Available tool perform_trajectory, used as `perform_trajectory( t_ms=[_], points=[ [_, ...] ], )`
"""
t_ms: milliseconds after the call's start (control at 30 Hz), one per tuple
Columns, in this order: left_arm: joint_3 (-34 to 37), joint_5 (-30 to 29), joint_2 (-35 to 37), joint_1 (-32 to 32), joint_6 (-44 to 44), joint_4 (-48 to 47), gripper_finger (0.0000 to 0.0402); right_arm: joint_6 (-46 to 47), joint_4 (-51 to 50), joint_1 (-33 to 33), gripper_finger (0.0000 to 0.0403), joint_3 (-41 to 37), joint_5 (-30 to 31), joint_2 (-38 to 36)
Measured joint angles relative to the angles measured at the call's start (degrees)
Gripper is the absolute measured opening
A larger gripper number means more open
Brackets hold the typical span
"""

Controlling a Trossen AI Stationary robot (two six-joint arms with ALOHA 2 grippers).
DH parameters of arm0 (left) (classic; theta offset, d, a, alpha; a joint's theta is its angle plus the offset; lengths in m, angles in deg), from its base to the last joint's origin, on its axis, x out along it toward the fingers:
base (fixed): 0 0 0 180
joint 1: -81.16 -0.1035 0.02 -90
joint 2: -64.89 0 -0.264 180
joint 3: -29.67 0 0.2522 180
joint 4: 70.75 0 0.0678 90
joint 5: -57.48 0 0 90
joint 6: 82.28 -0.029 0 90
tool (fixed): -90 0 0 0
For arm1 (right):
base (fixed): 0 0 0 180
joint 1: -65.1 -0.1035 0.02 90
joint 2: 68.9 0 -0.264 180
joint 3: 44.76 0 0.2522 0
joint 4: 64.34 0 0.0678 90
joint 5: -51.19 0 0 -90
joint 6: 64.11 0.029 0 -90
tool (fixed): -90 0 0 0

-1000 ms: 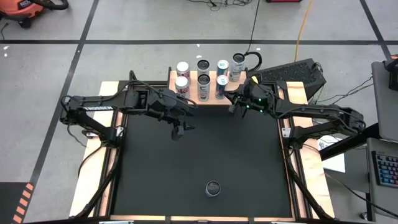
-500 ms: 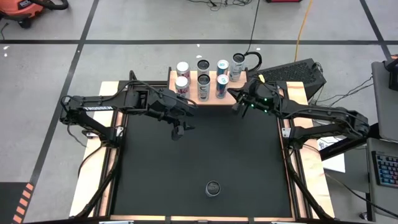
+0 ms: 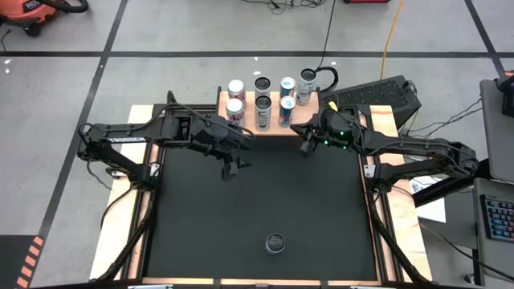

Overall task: Place canned beverage on shelf
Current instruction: Put the white and blue soda can aligned with the other white and blue soda can on the shelf

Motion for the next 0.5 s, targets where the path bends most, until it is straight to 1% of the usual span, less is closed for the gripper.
perform_trajectory(
  t_ms=[200,300,500],
  points=[
    [0.0,0.0,-0.02,0.0,0.0,0.02,0.0267,0.93,-8.47,-1.66,0.0,-0.02,-7.37,-2.47],
    [-0.02,0.0,-0.01,0.01,0.01,0.09,0.0267,3.29,-9.78,-2.78,0.0,-0.02,-9.76,-4.14],
    [-0.02,0.0,-0.02,0.02,0.0,0.12,0.0267,6.32,-11.01,-4.24,0.0,-0.02,-9.98,-7.72]
  ],
)
